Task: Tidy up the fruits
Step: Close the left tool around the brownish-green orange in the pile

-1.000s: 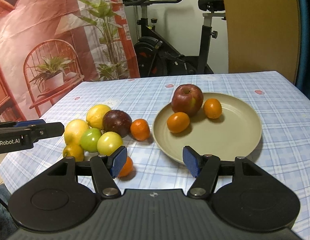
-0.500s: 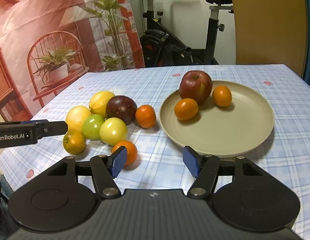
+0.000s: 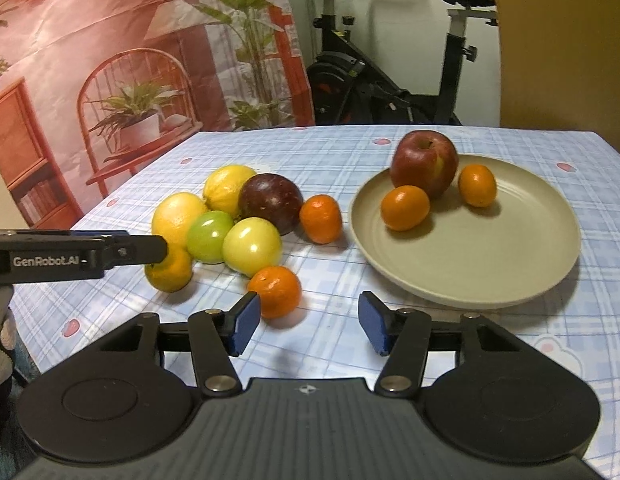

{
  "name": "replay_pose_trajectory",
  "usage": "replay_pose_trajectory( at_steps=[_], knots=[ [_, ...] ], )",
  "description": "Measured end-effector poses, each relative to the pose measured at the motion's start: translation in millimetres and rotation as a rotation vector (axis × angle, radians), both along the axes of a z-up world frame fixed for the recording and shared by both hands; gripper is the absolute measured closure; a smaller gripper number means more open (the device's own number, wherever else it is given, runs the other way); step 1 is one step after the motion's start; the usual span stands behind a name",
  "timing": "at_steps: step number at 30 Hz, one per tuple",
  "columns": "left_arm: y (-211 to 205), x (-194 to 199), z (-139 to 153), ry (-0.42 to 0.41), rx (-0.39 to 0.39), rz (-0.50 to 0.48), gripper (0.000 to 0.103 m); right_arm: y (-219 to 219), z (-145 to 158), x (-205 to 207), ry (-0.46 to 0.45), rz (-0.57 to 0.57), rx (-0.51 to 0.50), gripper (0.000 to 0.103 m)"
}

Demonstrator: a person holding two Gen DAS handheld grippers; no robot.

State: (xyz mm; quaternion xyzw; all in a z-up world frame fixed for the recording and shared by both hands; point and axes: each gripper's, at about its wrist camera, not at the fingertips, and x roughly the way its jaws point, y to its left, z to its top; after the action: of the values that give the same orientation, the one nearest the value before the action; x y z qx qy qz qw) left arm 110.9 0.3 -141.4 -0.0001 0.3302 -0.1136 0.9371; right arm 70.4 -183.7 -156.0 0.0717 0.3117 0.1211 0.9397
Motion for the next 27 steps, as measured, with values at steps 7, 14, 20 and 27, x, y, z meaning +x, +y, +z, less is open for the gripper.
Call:
replay_pose_trajectory(
  at_steps=[7,14,20,27],
  knots=[
    [1.2,-0.4,-1.1,0.003,-0.002,-0.003,0.048,2.0,-0.2,-0.4,-0.01,0.016,0.001,0.047],
    [1.5,1.5,-3.6,0.015,-0.004,0.004,0.048,2.3,-0.6,0.5,-0.011,0.019,0.002,0.047],
    [8.5,18.6,-12.6,0.082,-0.039,0.03,0.048,3.4,-1.7,1.1,-0.007,0.027,0.002,0.047],
    [23.7,23.1,-6.7,0.11,-0.129,0.029,0.049,21.4,0.6,0.5,-0.017,0.11,-0.014,0.047]
  ],
)
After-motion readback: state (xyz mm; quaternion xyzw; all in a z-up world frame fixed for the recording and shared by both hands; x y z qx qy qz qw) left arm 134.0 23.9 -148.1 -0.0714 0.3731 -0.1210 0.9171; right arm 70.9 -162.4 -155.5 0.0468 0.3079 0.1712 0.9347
